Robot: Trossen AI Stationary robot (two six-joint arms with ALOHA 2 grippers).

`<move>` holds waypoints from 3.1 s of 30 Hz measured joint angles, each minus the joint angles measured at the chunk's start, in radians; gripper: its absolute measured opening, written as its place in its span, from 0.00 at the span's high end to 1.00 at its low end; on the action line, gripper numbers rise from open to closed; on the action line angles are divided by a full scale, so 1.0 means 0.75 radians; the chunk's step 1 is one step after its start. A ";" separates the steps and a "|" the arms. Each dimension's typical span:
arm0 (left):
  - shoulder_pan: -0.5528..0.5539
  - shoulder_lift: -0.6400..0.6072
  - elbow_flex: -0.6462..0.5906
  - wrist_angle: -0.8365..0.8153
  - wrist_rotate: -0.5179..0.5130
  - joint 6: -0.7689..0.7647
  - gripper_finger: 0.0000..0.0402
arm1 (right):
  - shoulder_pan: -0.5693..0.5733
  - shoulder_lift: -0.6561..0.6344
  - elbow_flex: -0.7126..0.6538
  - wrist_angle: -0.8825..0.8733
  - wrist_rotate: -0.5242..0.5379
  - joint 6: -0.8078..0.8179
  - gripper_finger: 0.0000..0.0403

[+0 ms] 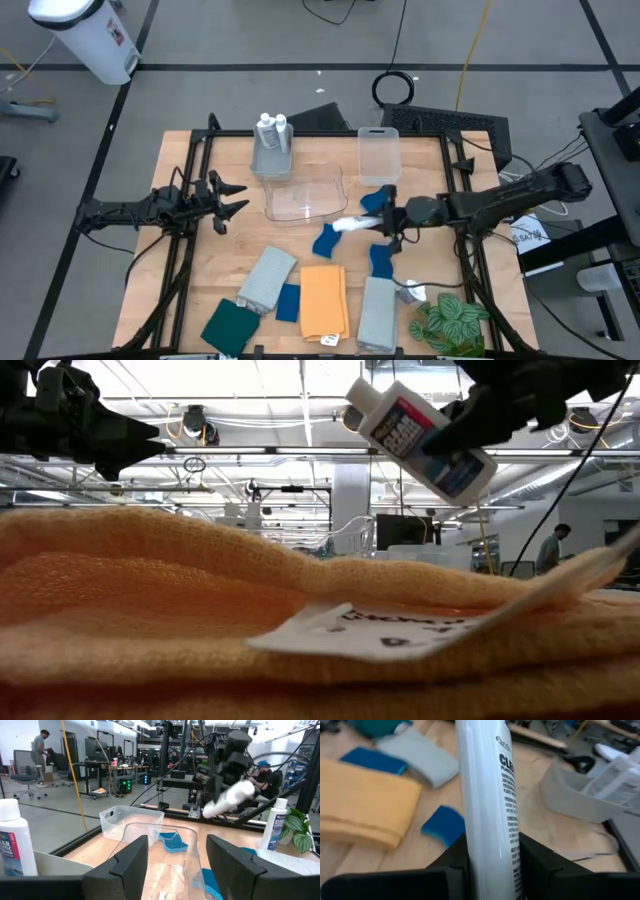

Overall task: Pick & Place Kitchen Items
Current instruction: Put the white plastic restorer bottle into the gray bin

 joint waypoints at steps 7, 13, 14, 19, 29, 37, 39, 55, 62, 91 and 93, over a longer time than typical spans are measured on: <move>0.000 0.000 0.000 0.000 0.000 0.000 0.48 | -0.094 -0.087 -0.010 0.027 -0.035 0.003 0.75; 0.001 0.000 0.000 0.000 0.000 0.000 0.48 | -0.207 -0.094 -0.134 0.240 -0.228 0.049 0.75; 0.000 0.000 0.000 0.002 0.000 0.000 0.48 | -0.226 -0.094 -0.155 0.287 -0.250 0.057 0.75; 0.001 0.000 0.000 0.089 -0.005 0.048 0.48 | -0.340 -0.094 -0.254 0.537 -0.375 0.091 0.76; 0.000 -0.001 0.001 0.286 -0.001 -0.002 0.48 | -0.613 -0.094 -0.409 1.017 -0.743 0.306 0.77; 0.000 0.000 0.001 0.304 -0.084 0.002 0.48 | -0.716 -0.071 -0.431 1.081 -0.745 0.292 0.76; 0.001 0.000 0.001 0.302 -0.085 0.032 0.48 | -0.725 -0.062 -0.431 1.124 -0.740 0.305 0.76; 0.000 0.043 0.001 0.309 -0.110 -0.153 0.48 | -0.729 -0.060 -0.400 1.397 -1.405 0.610 0.77; 0.001 0.130 0.001 0.378 -0.110 -0.135 0.48 | -0.728 -0.060 -0.389 1.375 -1.573 0.641 0.77; 0.001 0.642 0.001 0.906 -0.121 -0.128 0.48 | -0.632 -0.060 -0.389 1.210 -1.075 0.440 0.77; 0.001 0.695 0.001 0.961 -0.121 -0.130 0.48 | -0.632 -0.060 -0.389 1.209 -1.074 0.440 0.77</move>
